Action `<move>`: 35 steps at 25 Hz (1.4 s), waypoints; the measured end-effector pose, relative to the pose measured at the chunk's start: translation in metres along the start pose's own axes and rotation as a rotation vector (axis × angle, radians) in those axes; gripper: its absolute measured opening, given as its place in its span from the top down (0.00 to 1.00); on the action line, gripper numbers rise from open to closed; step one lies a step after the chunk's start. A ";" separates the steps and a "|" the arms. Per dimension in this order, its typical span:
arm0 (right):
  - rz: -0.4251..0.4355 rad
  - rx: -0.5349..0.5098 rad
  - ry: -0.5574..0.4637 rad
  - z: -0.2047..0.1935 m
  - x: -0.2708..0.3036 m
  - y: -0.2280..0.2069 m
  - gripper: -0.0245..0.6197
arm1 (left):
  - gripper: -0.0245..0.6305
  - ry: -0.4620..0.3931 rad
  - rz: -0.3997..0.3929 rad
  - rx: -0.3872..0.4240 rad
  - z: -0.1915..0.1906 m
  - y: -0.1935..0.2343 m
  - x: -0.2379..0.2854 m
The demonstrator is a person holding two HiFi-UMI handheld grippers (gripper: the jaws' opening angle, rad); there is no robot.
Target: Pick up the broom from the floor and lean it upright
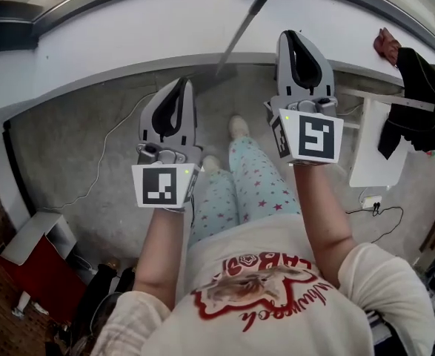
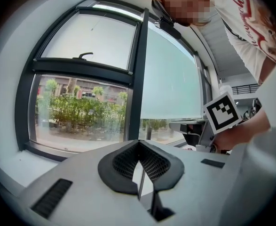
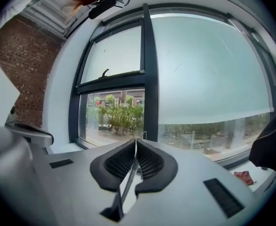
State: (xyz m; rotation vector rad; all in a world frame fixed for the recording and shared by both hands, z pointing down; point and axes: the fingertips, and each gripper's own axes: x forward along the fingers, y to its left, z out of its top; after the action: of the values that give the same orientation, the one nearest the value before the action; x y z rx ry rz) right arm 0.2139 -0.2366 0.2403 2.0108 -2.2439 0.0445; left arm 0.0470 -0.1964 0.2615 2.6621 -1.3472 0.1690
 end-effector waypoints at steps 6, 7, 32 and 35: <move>-0.003 0.023 0.020 0.031 -0.096 0.025 0.92 | 0.94 -0.022 -0.064 0.007 0.035 -0.037 -0.068; -0.006 0.044 0.014 0.038 -0.113 0.029 0.92 | 0.94 -0.028 -0.084 0.008 0.042 -0.045 -0.077; 0.246 0.053 -0.147 0.167 -0.444 0.010 0.92 | 0.94 -0.217 -0.118 0.087 0.144 -0.314 -0.264; 0.317 0.051 -0.159 0.166 -0.488 0.004 0.92 | 0.94 -0.220 -0.053 0.068 0.139 -0.358 -0.295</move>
State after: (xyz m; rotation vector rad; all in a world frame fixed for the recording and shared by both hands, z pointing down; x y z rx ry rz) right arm 0.2488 0.2277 0.0201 1.7161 -2.6665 -0.0290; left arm 0.1670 0.2195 0.0442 2.8398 -1.3502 -0.0889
